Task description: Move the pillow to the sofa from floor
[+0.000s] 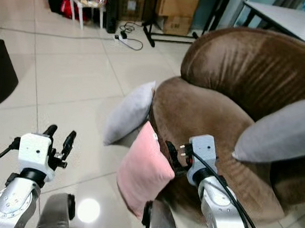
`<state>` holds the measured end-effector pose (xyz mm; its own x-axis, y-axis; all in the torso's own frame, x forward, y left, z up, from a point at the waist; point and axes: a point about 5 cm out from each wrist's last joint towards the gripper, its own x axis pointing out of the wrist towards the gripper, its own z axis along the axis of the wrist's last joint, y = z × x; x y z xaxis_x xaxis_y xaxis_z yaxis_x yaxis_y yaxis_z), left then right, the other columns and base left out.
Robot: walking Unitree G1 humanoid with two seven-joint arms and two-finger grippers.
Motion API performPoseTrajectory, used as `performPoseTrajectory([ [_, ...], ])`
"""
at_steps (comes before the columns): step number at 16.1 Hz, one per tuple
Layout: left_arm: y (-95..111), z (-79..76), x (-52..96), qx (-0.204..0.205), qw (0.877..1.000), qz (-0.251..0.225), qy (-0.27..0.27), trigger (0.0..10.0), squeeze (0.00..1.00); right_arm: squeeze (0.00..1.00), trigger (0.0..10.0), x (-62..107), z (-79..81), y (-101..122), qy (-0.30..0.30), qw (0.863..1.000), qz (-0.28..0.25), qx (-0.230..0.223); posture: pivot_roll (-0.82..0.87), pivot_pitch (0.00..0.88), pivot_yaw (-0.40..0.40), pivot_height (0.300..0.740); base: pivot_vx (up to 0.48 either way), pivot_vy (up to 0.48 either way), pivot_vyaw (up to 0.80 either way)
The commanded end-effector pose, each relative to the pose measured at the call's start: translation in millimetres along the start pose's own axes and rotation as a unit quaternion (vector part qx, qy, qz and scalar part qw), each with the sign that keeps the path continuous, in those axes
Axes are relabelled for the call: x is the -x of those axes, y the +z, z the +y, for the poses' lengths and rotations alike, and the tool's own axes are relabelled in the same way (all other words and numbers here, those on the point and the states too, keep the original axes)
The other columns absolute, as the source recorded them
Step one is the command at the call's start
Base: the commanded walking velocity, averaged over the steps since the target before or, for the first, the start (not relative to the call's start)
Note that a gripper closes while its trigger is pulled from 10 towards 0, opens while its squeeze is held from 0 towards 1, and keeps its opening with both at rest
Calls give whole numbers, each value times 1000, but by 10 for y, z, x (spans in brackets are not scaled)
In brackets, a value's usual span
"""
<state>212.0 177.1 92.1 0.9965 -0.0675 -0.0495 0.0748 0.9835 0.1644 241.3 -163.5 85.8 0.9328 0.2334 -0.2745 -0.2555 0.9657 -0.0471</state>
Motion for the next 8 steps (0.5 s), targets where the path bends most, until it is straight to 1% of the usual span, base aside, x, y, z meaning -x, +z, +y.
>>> performPoseTrajectory([
  [1,39,-7,-2,0,1000,-10,-4,10000,0,0,10000,4,-47,-6,-7,1000,7,-3,6,0,-144,565,349,0,-581],
  [4,39,-11,-9,0,1000,-10,-6,10000,0,0,10000,0,-60,-15,-13,1000,9,0,6,0,-143,565,349,0,-769],
  [8,34,-5,-16,0,1000,-8,-9,10000,0,0,10000,-1,-73,-26,-19,1000,12,2,2,0,-138,565,349,0,0],
])
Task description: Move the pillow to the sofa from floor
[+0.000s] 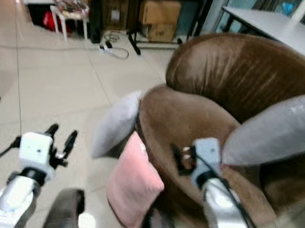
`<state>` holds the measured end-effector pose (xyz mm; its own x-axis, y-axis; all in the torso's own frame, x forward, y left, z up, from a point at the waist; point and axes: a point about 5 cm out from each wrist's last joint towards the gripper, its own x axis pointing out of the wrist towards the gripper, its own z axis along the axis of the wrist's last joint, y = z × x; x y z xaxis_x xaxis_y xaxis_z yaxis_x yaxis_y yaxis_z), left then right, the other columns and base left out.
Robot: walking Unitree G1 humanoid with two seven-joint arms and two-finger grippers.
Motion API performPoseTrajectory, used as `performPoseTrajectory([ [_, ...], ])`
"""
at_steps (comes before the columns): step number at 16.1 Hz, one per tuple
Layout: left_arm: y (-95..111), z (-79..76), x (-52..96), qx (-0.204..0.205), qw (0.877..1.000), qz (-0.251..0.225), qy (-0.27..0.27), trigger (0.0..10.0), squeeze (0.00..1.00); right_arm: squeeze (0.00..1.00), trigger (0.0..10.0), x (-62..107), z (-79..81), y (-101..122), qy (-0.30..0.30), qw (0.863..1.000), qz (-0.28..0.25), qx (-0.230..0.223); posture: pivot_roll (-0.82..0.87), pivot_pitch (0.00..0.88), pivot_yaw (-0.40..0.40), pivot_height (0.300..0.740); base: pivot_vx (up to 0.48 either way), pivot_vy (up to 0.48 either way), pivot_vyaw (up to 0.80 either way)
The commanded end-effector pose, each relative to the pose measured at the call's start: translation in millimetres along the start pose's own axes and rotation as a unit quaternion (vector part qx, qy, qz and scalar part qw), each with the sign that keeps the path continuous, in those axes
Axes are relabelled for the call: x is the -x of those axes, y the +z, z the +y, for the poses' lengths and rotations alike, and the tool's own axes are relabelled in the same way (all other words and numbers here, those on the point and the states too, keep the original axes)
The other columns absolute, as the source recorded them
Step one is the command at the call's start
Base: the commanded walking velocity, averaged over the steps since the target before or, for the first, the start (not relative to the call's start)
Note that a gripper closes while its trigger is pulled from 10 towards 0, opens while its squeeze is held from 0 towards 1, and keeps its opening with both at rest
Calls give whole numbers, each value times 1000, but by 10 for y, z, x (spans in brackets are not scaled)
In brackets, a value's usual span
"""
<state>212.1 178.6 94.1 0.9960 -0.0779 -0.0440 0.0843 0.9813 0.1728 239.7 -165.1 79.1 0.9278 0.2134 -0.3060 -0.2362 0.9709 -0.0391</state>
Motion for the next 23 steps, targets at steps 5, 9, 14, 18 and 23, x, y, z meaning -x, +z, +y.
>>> performPoseTrajectory([
  [5,18,-24,-30,4,1000,-3,-7,10000,0,0,10000,-6,-67,64,-9,1000,-11,7,0,0,-132,565,347,0,0],
  [9,20,-21,-32,-3,1000,-4,-5,10000,0,0,10000,-15,-59,72,-1,1000,-11,5,0,0,-133,547,251,0,0],
  [14,-21,-57,-14,-12,1000,6,-14,10000,0,0,10000,-30,-74,73,6,1000,-7,10,-2,0,-135,502,0,0,0],
  [18,-61,-113,-5,-17,999,18,-37,10000,0,0,10000,-81,-31,20,64,997,15,26,-9,0,-143,462,0,0,0],
  [23,-124,-173,10,-14,995,39,-95,10000,0,1000,10000,-266,103,-213,164,982,89,26,-12,0,-151,462,0,0,0],
])
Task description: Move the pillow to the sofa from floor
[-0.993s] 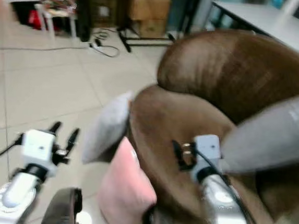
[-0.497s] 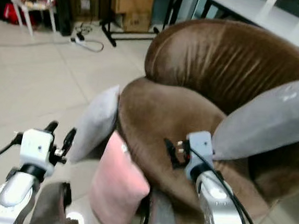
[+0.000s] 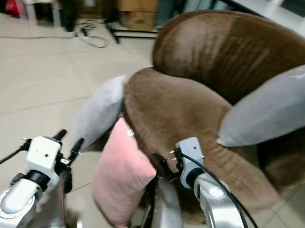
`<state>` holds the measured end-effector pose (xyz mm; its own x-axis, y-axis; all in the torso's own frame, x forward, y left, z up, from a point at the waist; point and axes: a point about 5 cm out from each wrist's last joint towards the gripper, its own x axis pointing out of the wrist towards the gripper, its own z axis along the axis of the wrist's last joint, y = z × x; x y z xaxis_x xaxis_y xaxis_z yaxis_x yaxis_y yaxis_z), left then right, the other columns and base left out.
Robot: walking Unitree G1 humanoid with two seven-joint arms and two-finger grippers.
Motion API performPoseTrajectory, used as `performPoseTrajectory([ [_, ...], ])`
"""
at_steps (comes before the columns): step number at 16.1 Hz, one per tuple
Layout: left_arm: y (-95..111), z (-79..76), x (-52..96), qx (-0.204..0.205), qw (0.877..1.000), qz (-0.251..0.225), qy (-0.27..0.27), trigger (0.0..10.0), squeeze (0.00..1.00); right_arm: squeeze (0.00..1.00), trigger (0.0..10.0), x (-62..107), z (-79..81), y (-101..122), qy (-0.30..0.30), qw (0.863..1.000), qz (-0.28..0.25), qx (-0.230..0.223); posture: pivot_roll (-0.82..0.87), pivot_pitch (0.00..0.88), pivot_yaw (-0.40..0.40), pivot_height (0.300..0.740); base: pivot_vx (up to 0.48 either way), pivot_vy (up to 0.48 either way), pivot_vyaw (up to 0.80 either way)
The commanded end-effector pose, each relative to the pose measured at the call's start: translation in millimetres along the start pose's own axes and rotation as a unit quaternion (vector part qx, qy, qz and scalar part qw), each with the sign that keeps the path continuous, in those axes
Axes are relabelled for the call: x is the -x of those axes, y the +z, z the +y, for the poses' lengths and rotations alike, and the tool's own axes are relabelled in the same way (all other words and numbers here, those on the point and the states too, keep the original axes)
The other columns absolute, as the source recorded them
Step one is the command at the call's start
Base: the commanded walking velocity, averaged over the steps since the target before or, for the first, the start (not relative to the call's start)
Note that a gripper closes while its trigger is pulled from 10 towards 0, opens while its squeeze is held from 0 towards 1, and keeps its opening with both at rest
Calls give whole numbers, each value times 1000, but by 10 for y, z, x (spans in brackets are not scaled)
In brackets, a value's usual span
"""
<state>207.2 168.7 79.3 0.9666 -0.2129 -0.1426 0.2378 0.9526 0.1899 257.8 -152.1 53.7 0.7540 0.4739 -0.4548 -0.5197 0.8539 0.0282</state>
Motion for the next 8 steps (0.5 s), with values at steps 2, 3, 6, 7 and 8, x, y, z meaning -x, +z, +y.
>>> performPoseTrajectory([
  [2,-16,-107,-8,-5,998,12,-59,10000,0,1000,10000,-171,143,-81,75,996,41,-7,-9,11,-154,462,0,0,0],
  [3,-15,-113,-7,-7,998,12,-64,10000,0,1000,10000,-249,188,-69,89,995,46,0,-6,23,-154,462,0,0,0],
  [6,-16,-127,15,-14,997,13,-76,10000,0,1000,10000,-438,309,-22,108,993,49,21,13,66,-153,462,0,0,0],
  [7,-13,-135,39,-16,996,14,-84,10000,0,1000,10000,-544,380,7,110,993,45,19,19,77,-149,462,0,0,0],
  [8,-4,-135,72,-18,996,15,-89,10000,0,1000,10000,-631,453,30,107,993,40,14,35,97,-137,462,0,0,0],
])
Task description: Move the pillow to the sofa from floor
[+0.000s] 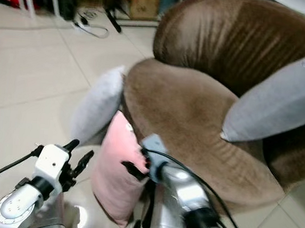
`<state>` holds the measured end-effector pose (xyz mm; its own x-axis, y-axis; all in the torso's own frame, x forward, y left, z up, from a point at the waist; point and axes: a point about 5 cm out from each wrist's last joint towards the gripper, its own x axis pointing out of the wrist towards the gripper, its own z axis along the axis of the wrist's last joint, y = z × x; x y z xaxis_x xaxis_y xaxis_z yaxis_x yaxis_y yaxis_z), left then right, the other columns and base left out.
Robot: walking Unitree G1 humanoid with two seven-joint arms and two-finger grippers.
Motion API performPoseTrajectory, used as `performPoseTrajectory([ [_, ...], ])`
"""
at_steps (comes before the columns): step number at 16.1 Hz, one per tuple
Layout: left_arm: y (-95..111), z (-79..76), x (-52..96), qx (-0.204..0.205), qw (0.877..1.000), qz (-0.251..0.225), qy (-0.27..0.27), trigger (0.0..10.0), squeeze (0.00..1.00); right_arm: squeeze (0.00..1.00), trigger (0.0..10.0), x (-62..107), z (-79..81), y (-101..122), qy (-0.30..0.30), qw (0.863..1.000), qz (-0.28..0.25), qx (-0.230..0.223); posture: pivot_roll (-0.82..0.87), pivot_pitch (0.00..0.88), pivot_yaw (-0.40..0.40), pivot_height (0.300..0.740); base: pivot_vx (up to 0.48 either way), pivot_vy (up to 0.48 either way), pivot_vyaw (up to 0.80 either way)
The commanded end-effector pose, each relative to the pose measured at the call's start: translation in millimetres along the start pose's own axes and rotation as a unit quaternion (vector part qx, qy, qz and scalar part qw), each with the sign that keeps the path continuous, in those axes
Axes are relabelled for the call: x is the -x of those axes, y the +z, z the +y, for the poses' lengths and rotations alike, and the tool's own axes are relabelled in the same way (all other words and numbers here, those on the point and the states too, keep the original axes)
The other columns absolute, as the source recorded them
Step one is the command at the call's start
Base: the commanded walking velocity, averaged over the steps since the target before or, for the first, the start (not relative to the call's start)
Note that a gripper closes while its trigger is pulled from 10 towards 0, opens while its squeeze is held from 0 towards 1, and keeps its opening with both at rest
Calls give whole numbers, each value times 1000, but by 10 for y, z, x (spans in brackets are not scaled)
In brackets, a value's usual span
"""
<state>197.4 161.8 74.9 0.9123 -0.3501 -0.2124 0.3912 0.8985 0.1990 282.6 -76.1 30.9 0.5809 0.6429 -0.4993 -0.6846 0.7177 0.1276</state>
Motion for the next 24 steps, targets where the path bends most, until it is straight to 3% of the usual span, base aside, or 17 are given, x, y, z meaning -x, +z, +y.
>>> performPoseTrajectory([
  [1,39,-27,37,-2,1000,-3,-13,10000,0,1000,10000,-46,-1,-18,-18,1000,0,3,48,111,-125,462,0,0,0],
  [2,42,-13,76,-6,1000,-1,-17,10000,0,1000,10000,-104,40,-22,-25,1000,1,5,61,125,-115,462,0,0,0],
  [3,46,-5,92,-9,1000,1,-20,10000,0,831,10000,-134,51,-41,-35,999,6,6,66,131,-109,462,0,0,0],
  [4,56,9,120,-14,1000,3,-26,10000,0,0,10000,-174,58,-88,-56,998,18,3,74,141,-96,462,0,0,0],
  [5,60,22,163,-20,999,8,-38,10000,0,0,10000,-207,22,-179,-106,993,40,16,77,157,-78,462,0,0,0],
  [7,58,15,187,-22,999,13,-48,10000,0,0,10000,-207,-14,-228,-136,989,49,28,78,160,-71,462,0,0,0],
  [9,66,-3,196,-27,998,14,-58,10000,0,0,10000,-150,-153,-264,-215,975,45,39,78,160,-67,462,0,0,0],
  [10,68,-14,201,-28,997,15,-65,10000,0,0,6667,-127,-198,-257,-237,970,33,34,79,156,-67,462,0,0,0],
  [11,72,-33,200,-30,996,15,-77,10000,0,0,0,-117,-209,-246,-239,970,17,30,77,152,-69,462,0,0,0],
  [14,65,-71,191,-31,995,20,-97,10000,0,0,0,-149,-94,-328,-202,975,22,92,76,144,-76,462,0,0,0],
  [20,35,-60,155,-27,993,30,-113,10000,0,0,0,-206,22,-384,-158,984,25,74,74,114,-86,462,0,0,0],
  [24,14,-23,87,-18,995,32,-91,10000,0,0,0,-203,46,-432,-117,990,37,72,66,83,-95,462,0,0,0],
])
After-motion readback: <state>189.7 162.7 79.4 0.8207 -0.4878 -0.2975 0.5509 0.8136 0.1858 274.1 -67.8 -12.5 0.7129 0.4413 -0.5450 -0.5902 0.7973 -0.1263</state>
